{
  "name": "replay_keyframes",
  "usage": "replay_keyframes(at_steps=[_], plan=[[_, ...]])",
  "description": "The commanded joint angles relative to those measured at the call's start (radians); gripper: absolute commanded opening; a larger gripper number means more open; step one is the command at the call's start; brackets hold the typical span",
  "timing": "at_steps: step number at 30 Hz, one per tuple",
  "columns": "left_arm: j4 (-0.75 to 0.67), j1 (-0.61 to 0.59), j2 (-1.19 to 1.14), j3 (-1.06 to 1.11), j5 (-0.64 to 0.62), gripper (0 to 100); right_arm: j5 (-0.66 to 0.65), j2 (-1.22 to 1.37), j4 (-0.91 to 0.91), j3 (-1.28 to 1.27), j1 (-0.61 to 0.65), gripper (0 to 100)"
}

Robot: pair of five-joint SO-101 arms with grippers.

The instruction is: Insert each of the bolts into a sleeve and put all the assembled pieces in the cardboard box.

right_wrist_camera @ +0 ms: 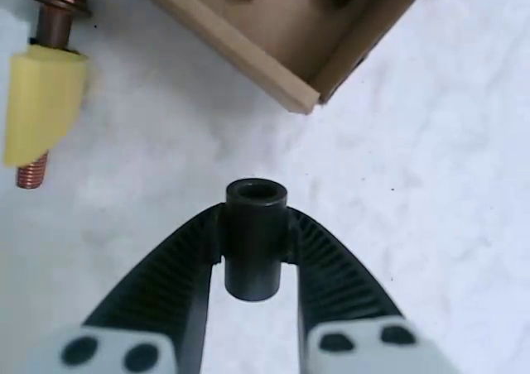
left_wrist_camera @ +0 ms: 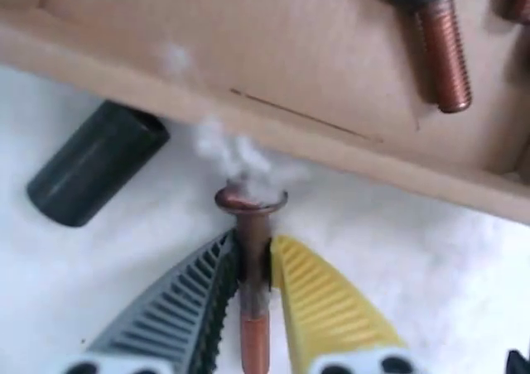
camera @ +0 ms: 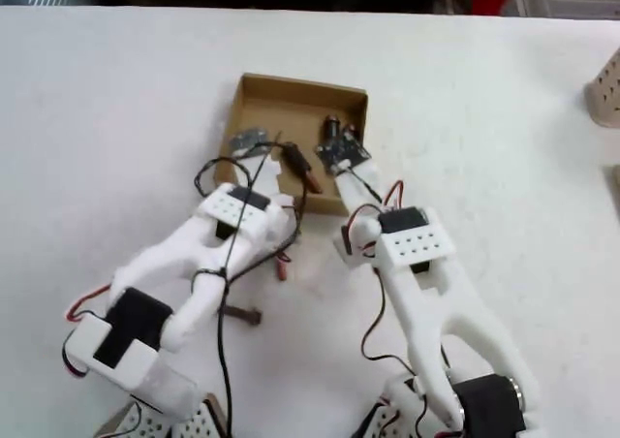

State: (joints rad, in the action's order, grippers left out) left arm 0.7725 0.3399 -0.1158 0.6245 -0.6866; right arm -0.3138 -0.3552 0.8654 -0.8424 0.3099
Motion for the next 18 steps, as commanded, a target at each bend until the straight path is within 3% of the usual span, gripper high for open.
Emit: replay_keyframes(at_steps=[1, 10, 18], plan=[[0.005, -0.015, 0.056, 0.005, 0.012, 2, 0.002, -0.041, -0.013, 0.006, -0.008, 1.8], [-0.06, -0.033, 0.407, 0.201, 0.121, 2, 0.011, -0.041, -0.013, 0.006, -0.007, 1.8], [-0.16, -0.209, 0.591, 0.322, 0.216, 2, 0.012, -0.042, -0.01, 0.006, 0.033, 1.8]])
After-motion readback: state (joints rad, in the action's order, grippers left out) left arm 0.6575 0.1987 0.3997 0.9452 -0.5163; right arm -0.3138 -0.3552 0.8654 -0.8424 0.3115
